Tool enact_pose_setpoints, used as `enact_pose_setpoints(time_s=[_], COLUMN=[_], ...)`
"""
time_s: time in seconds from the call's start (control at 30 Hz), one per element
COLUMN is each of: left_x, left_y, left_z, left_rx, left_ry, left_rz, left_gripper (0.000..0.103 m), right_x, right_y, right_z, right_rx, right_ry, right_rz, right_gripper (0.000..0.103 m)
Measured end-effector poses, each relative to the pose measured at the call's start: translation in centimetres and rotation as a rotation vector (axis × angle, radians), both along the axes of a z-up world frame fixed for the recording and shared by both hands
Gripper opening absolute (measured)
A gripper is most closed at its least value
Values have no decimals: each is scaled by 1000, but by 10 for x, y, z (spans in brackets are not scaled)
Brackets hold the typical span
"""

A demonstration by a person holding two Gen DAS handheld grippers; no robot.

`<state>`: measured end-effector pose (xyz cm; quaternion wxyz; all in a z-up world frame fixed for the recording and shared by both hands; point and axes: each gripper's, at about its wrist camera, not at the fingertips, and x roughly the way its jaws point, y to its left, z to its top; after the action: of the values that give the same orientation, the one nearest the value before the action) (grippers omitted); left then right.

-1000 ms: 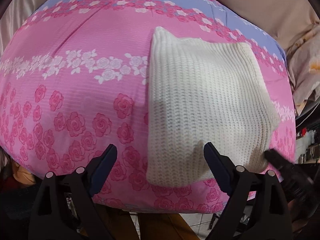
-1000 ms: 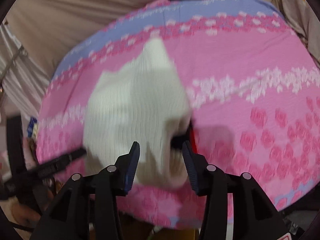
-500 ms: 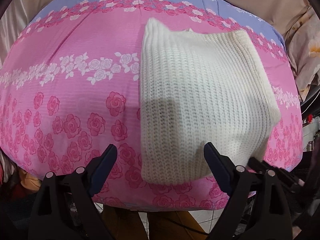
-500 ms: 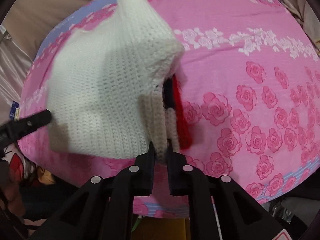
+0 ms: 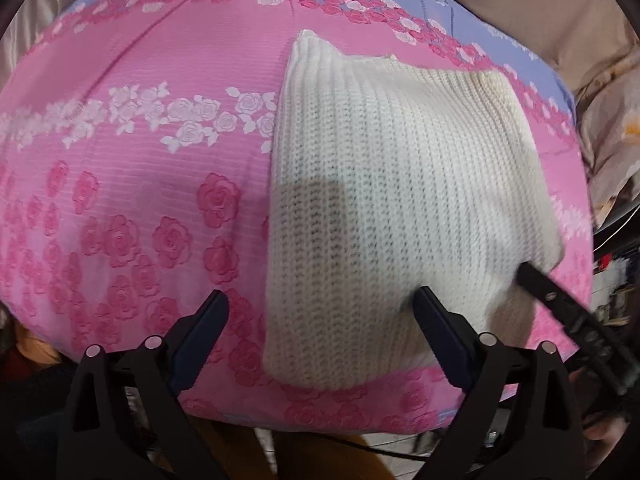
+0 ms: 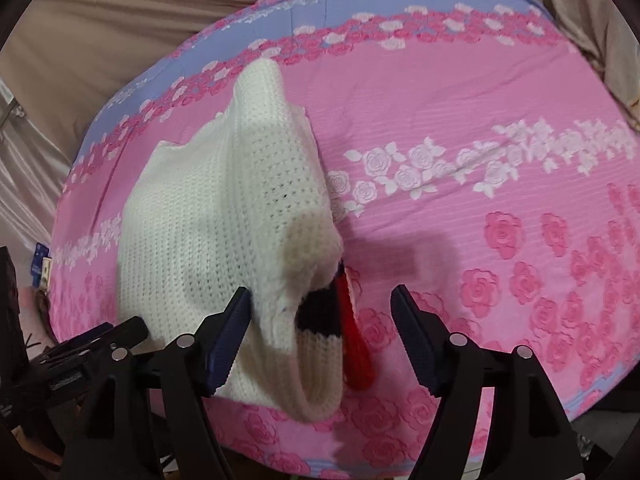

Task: Fold small clothes

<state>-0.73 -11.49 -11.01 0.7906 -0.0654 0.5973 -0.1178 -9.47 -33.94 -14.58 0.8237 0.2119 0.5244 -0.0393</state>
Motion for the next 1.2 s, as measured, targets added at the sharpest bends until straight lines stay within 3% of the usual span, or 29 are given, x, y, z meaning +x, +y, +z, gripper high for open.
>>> enact_pose_setpoints(time_s=[0.03,0.23,0.3,0.37,0.47,0.57,0.63,0.77,0.83,1.03,1.2], left_x=[7,44,47,50,51,53,54,56,55,45,33], left_y=[4,29,27,15,-1,-6,-7,0,7,1,-9], left_z=[-5,-52,-48,-46,-45,-42,-39,-30,-23,2,-10], left_rx=[-69,-306,-319,-285,-297,-283,-277,-305,-340,-426,-387], left_ry=[23,184,150,142,162,169,172,181,185,204,230], left_rz=[14,184,175,109,47,46,23,-24,-39,-124,-167], left_gripper=[94,98,98,98,95,89,79,55,51,49,52], right_x=[3,20,25,29,34,37,38,44,44,15,-7], right_y=[3,-2,-4,-1,9,14,17,28,32,25,24], right_z=[-6,-33,-41,-44,-43,-42,-41,-34,-27,-6,-11], right_rx=[16,162,238,270,250,241,247,291,288,315,271], right_ry=[4,25,42,53,58,68,70,58,47,-11,10], right_rz=[1,-23,-35,-44,-35,-45,-38,-16,-7,-53,-98], right_gripper=[76,91,91,92,93,93,86,55,50,45,49])
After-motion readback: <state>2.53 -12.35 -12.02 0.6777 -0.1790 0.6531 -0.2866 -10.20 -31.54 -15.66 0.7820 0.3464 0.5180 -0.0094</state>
